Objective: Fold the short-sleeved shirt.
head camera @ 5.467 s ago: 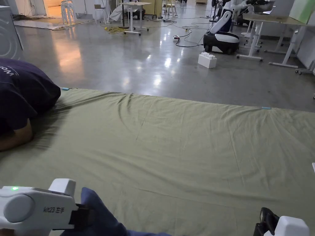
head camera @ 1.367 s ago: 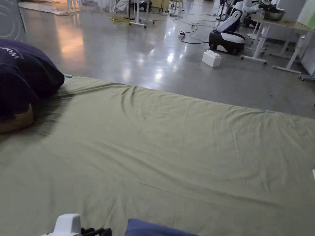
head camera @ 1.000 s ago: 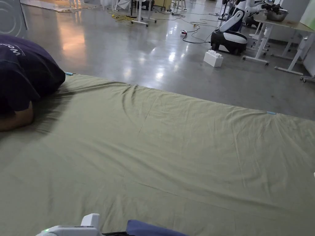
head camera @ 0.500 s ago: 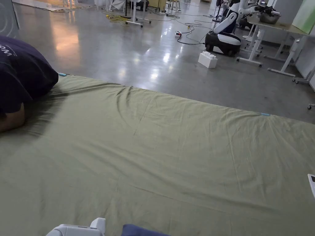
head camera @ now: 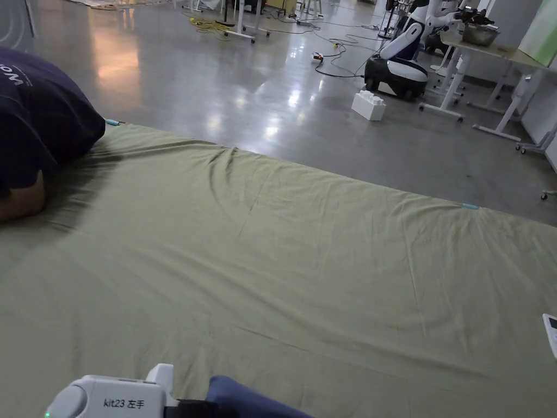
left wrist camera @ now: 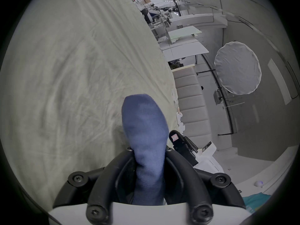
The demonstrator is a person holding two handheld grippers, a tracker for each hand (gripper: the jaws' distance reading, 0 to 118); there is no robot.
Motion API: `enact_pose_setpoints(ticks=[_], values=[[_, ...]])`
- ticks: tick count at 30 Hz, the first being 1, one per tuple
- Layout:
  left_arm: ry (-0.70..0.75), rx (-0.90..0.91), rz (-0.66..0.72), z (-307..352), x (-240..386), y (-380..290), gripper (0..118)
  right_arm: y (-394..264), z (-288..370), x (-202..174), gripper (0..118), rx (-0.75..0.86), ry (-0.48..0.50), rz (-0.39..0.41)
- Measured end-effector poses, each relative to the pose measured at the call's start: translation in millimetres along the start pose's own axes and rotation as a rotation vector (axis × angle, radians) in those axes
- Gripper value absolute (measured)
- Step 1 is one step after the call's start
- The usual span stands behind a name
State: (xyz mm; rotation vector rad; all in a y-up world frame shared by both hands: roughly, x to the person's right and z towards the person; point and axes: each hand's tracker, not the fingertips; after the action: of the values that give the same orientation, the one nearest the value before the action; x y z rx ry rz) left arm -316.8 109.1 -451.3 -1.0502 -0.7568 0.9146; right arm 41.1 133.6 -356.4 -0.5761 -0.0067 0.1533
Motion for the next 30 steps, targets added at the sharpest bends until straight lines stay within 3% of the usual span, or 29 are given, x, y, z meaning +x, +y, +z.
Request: enact_pose_setpoints(ticks=[6,16,23,30], values=[[0.062,0.040,-0.041,77.7,-2.6,32.6,21,50.6,17.5,42.7,0,0.137,-0.068,-0.019],[0.295,0.109,-0.087,226.5,-3.6,86.0,21,119.9,39.1,105.7,0,0.283,-0.176,-0.026],[0.511,0.145,-0.090,299.3,5.0,111.3,21,130.3,44.9,118.9,0,0.309,-0.210,-0.041],[0.692,0.123,-0.057,324.1,-4.3,123.6,21,119.2,42.1,111.8,0,0.278,-0.190,-0.049]])
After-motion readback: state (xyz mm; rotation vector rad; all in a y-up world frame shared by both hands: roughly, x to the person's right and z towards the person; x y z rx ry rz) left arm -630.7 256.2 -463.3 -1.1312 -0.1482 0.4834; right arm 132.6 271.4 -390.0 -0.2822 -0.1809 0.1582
